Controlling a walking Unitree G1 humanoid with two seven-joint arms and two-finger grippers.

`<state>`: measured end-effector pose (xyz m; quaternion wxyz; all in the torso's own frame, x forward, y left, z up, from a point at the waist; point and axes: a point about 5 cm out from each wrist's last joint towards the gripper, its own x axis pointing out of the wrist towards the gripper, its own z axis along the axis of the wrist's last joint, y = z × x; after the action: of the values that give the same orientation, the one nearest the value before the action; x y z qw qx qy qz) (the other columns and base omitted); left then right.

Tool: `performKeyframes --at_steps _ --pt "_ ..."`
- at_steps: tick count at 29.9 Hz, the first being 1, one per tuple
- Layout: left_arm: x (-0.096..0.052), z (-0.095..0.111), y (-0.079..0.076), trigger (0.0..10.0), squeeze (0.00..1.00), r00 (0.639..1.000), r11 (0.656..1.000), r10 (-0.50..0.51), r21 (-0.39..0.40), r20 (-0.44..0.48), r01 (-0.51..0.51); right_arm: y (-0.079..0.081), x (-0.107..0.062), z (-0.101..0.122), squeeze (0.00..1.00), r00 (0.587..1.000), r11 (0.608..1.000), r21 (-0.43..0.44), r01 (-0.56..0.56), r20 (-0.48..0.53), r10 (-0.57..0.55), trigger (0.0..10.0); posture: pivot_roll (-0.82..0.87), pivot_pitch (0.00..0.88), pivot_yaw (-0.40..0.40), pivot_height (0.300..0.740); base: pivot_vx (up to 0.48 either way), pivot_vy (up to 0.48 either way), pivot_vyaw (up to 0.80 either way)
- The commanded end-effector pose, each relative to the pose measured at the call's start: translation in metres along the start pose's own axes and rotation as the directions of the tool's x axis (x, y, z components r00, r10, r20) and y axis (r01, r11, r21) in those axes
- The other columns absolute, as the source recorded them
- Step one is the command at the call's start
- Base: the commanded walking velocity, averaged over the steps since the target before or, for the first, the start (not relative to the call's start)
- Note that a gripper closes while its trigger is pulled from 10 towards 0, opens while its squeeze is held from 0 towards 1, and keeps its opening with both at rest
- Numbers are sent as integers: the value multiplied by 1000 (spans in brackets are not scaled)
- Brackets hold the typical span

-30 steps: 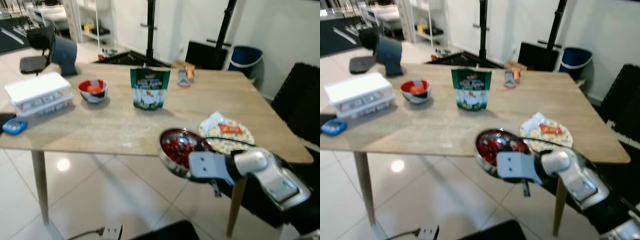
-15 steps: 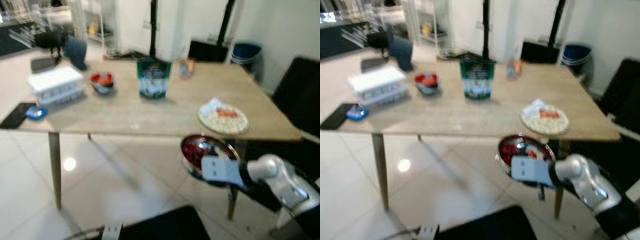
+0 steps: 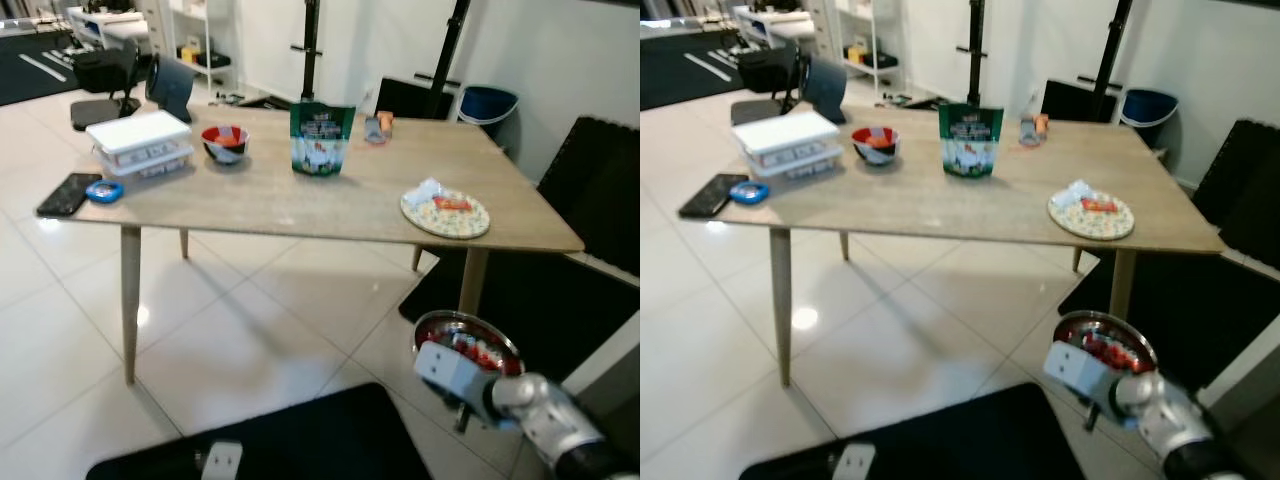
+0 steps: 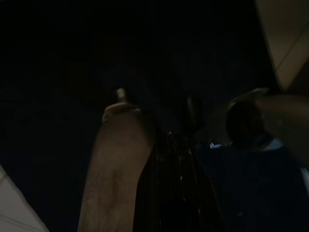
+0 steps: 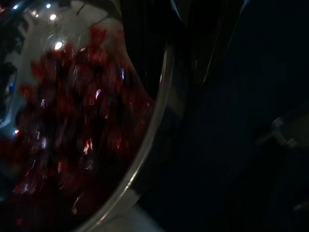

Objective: Restocking fridge

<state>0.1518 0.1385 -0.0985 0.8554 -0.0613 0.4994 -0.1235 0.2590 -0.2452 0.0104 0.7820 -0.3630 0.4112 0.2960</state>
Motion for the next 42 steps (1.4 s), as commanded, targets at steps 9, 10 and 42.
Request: performKeyframes --at_steps 9,10,42 --pt "-1 -10 -1 10000 0 999 1000 0 -3 -37 0 46 22 -59 0 977 951 262 165 -176 -121 10000 -124 0 -39 740 -305 0 0" --pt "-1 -10 -1 10000 0 999 1000 0 -3 -37 0 46 22 -59 0 977 951 262 165 -176 -121 10000 -124 0 -39 740 -300 0 0" --pt "-1 -8 0 10000 0 999 999 15 35 -35 -14 123 8 -131 0 908 827 479 293 -412 -82 10000 -144 0 -22 740 -44 0 -603"
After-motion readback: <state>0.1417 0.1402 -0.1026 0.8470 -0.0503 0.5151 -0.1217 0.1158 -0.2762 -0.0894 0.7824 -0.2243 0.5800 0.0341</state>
